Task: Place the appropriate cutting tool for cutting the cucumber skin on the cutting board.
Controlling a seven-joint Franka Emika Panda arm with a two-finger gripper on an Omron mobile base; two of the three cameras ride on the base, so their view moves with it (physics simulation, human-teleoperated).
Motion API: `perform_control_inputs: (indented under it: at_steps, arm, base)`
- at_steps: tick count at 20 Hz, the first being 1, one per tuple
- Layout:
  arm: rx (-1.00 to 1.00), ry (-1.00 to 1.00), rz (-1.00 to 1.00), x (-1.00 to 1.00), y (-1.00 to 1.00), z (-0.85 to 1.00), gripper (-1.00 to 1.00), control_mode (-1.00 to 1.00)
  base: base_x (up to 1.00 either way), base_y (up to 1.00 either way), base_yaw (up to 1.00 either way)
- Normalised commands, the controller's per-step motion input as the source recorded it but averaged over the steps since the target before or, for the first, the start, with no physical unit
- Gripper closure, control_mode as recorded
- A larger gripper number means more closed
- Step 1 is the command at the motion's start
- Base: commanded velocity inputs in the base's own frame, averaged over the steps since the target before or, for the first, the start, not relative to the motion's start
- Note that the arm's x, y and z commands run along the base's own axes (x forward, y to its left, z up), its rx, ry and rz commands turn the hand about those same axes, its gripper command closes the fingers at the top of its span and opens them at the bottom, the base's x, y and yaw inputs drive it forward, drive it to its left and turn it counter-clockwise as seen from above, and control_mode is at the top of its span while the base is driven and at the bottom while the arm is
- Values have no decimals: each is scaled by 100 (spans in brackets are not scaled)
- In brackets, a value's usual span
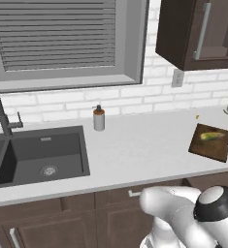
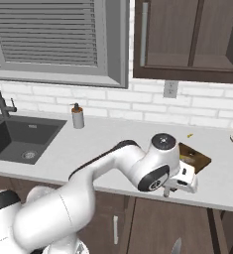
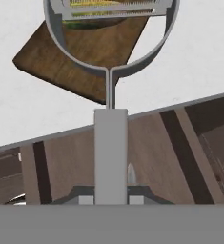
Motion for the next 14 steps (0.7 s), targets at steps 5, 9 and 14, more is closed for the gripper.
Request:
perform_control_inputs:
  at_steps: [5, 9, 14]
  arm:
    - [10, 0, 0, 99, -32, 8, 100, -100]
    - [8, 0, 0, 91, -14, -35, 100, -100]
    - [1, 0, 0, 68, -2, -70, 100, -100]
  base:
    - [0, 0, 0]
    - [0, 0, 0]
    - [0, 0, 0]
